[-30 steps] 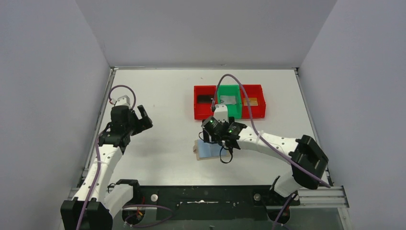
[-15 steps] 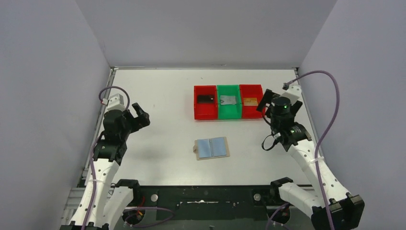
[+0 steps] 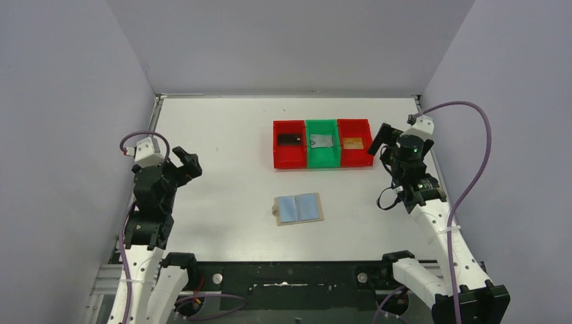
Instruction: Take the credit cards out of the card holder
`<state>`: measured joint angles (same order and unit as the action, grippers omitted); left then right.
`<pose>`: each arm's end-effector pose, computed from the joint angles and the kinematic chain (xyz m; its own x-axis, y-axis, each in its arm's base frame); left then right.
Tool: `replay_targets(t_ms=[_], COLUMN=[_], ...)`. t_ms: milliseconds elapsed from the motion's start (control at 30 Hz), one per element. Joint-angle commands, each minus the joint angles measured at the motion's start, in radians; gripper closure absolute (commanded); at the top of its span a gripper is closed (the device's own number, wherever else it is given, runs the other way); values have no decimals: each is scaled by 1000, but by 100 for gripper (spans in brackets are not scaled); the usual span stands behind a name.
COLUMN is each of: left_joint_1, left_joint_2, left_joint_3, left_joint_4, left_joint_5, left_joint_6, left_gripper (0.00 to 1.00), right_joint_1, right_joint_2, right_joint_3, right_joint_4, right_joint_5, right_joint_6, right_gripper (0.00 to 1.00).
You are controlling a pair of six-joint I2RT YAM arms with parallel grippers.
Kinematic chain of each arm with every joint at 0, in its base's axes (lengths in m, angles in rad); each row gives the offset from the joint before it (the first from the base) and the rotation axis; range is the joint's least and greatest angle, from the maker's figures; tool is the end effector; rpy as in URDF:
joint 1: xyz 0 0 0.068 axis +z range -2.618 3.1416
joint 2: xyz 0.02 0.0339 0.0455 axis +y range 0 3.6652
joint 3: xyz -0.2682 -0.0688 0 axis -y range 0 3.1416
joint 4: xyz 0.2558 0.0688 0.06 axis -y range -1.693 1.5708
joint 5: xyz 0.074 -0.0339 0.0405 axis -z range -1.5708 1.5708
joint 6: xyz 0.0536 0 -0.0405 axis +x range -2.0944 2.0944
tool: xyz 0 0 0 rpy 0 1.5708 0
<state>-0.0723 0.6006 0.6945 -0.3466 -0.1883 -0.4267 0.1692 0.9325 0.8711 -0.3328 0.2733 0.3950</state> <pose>0.1707 -0.0023 0.3171 -0.1816 -0.3945 -0.9008 -0.2032 0.9113 -0.3581 0.2343 0.0253 0.3248 -0.3173 0.3217 -0.8921 0.2228 0.9397 0.2596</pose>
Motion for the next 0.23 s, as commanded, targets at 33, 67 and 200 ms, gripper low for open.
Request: replay_targets(t_ms=[33,67,200], left_joint_1=[4,6,19], left_joint_2=[-14,-14,-3], left_joint_3=[-2,-5,-1], left_joint_4=[79,85,86], left_joint_5=[-5,4,15], left_joint_6=[30,33,41], left_gripper=[6,6,6], right_joint_1=[2,4,6], right_joint_2=[18,19,22], right_joint_3=[0,3,8], right_joint_4=[73,74,77], right_joint_5=[-61,-62,-62], right_joint_6=[-59,-66,-82], right_gripper=[2,2,2])
